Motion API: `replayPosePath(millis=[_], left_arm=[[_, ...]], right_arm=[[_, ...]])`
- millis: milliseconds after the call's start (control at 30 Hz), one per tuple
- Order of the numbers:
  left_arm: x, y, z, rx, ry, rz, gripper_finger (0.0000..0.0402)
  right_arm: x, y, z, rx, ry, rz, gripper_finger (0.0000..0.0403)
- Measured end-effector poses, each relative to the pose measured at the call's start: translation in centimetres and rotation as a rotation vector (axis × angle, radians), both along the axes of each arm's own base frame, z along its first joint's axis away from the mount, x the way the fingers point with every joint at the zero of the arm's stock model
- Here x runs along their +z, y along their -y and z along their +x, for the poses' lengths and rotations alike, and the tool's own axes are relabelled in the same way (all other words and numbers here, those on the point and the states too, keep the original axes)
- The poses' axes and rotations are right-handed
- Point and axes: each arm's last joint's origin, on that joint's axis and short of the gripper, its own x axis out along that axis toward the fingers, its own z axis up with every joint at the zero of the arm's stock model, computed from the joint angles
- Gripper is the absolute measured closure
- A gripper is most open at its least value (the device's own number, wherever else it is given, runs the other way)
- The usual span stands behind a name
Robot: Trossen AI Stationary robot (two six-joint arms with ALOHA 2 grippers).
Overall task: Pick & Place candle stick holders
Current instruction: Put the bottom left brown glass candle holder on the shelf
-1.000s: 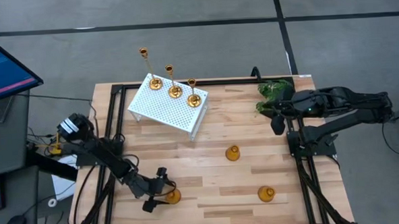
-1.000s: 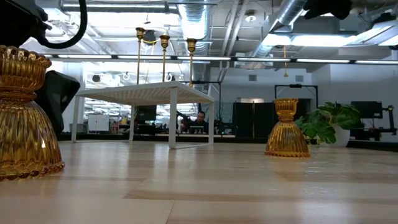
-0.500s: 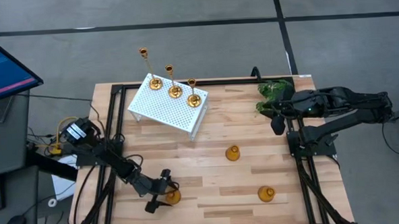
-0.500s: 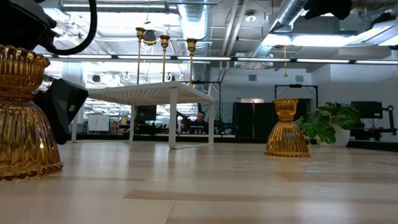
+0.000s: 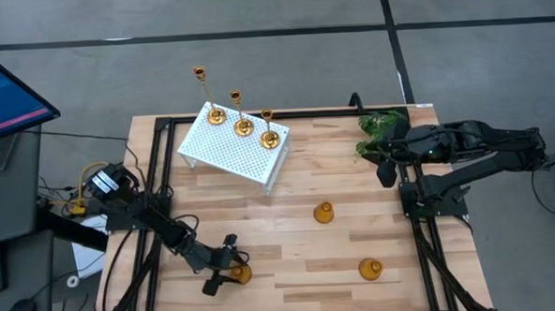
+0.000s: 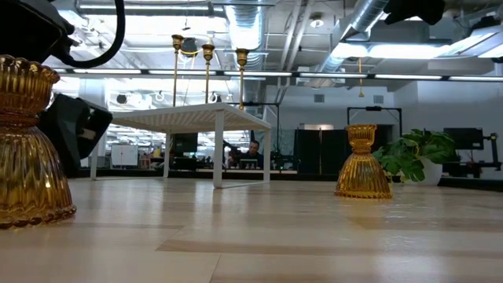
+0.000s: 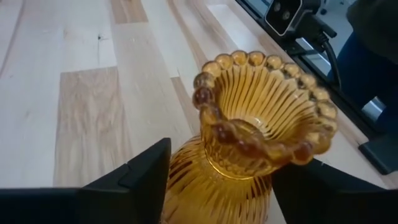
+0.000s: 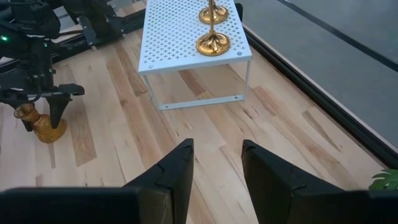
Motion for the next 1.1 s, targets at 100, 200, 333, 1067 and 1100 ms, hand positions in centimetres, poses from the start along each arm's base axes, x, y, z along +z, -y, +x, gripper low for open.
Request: replayPosePath(millis=[100,200,333,1067,1100], left_arm=[[0.2,-0.1,-0.1,0.014,-0.014,-0.018,0.0164],[0.4,-0.2,-0.2,0.023,-0.032,-0.024,0.0164],[0.9,-0.6,-0.6,0.032,-0.052,-0.012,0.0174],[3.4,-3.0,-1.2,0.230,-0.015,0.034,0.0239],[3.4,-3.0,-1.2,0.230,-0.017,0.035,0.0237]], right_arm=[[0.0,0.0,0.0,0.000,0.000,-0.001,0.0275],[0.0,0.0,0.0,0.002,-0.001,-0.003,0.0276],[0.0,0.0,0.0,0.002,-0.001,-0.003,0.0279],[0.0,0.0,0.0,-0.002,-0.003,-0.015,0.0283],[0.0,0.0,0.0,-0.002,-0.003,-0.015,0.0283]])
